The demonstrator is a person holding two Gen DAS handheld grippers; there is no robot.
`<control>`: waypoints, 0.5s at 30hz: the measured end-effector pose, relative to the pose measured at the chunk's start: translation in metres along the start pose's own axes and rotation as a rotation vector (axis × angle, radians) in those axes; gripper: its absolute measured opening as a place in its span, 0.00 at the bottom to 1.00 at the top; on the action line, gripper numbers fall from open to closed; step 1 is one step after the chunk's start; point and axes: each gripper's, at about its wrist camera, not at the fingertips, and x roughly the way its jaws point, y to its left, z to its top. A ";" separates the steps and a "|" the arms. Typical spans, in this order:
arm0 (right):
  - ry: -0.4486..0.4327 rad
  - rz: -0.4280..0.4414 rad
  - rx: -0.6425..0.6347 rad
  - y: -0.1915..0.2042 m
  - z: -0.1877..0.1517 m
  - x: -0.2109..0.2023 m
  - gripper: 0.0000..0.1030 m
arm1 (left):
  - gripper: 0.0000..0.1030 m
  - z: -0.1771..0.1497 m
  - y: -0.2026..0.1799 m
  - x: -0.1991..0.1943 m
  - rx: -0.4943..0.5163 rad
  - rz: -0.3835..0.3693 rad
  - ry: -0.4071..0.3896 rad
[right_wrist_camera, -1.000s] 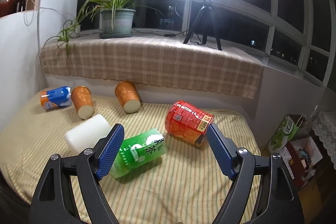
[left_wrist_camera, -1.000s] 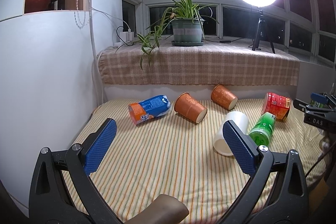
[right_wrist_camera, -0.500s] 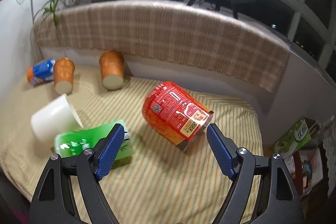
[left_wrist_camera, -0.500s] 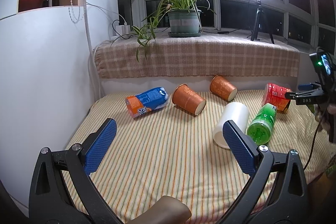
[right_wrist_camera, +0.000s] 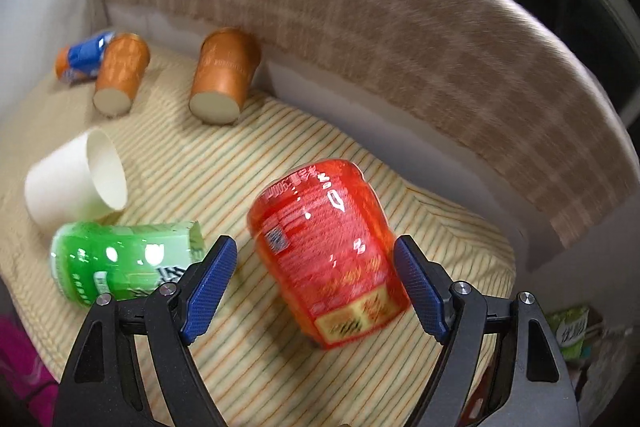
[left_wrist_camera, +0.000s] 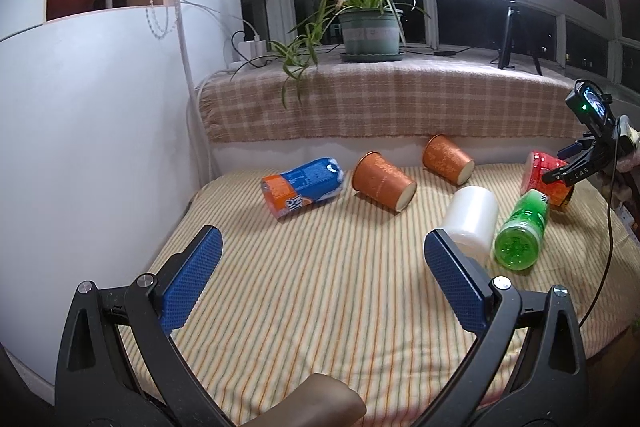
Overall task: Flip cup upright
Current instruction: 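Move the right tool to the lying red printed cup and close on it, then lift the red cup with the right tool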
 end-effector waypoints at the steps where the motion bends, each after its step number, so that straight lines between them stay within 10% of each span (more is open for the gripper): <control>1: 0.012 0.001 -0.011 0.000 0.002 0.003 0.78 | 1.00 0.000 0.000 0.001 0.001 0.004 0.001; 15: 0.089 0.097 -0.056 -0.015 0.019 0.017 0.79 | 1.00 -0.001 0.004 0.007 -0.002 0.013 0.016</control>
